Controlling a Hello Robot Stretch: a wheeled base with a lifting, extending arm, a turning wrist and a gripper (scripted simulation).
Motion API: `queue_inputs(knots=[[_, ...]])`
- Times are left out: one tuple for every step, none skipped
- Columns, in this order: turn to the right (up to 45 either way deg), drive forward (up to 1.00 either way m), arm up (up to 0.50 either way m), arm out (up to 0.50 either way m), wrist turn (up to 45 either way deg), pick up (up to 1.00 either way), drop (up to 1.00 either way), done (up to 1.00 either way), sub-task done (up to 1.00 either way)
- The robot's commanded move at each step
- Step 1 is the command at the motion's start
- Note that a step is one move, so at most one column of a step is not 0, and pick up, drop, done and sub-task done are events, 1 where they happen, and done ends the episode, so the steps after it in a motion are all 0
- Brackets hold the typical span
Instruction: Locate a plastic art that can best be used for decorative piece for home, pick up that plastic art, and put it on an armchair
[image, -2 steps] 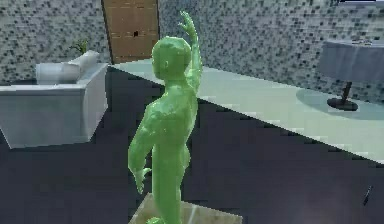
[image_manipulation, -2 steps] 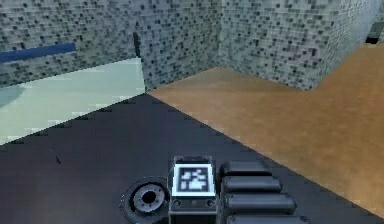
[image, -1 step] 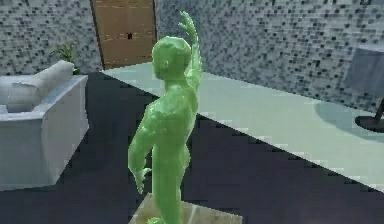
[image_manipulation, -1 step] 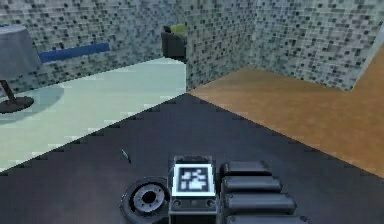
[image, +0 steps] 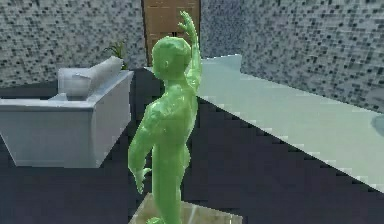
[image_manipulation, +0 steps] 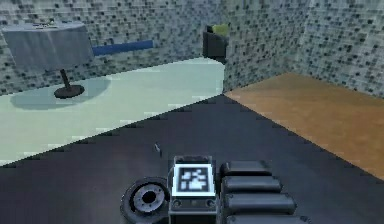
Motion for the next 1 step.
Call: queue_inputs(knots=[[0.0, 1.00, 0.00, 0.00, 0.0, 0.00, 0.00, 0.00, 0.00]])
